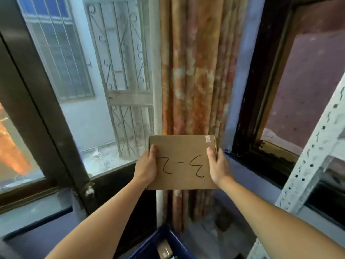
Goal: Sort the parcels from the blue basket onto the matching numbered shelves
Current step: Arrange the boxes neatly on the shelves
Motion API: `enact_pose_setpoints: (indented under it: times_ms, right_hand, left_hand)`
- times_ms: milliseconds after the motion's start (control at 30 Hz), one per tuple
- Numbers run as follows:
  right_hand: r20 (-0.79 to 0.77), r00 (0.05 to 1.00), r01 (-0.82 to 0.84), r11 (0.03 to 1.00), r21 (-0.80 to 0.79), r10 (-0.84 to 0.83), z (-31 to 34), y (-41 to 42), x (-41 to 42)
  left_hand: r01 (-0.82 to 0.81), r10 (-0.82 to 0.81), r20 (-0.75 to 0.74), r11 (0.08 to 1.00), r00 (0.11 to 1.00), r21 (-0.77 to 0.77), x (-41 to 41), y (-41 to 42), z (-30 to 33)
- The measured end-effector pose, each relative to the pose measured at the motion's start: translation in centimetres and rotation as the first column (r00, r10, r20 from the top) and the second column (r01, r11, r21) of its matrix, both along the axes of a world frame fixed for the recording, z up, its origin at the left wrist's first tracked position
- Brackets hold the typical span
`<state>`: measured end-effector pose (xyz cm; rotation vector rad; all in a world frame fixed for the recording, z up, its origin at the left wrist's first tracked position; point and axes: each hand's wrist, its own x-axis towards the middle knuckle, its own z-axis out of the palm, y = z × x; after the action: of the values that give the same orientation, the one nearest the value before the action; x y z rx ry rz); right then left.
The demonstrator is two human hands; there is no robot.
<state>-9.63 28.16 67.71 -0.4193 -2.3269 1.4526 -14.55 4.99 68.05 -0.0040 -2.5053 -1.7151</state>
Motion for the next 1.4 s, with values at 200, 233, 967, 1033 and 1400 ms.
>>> enact_pose_setpoints:
  times_ms: [200,233,967,1033,1400]
  right_hand:
    - [-0.190,0.981,0.051,0.998,0.044,-0.041,7.3,2.5,1.9]
    - [-0.209,0.977,0.059,0.997,0.042,-0.048,7.9,2.9,2.5]
    - [-0.209,0.713,0.659,0.742,-0.125,-0.669,7.8,3.8,27.6]
    - [-0.199,0.672,0.704,0.699,-0.127,-0.713,7.6,3.5,31.5]
    - [-0.098,0.518,0.834,0.527,-0.161,-0.850,9.6,1.1,50.2]
  left_hand:
    - [0.030,-0.032,-0.195,0.999,0.980,-0.012,0.4,2.9,7.0]
    - [0.042,-0.040,-0.210,0.999,0.977,0.004,0.3,3.3,7.4]
    - [0.690,-0.673,-0.163,0.719,0.721,0.085,12.1,14.2,8.6]
    - [0.738,-0.725,-0.136,0.667,0.675,0.105,15.0,15.6,7.7]
    - [0.868,-0.866,-0.125,0.458,0.484,0.190,32.0,19.9,8.3]
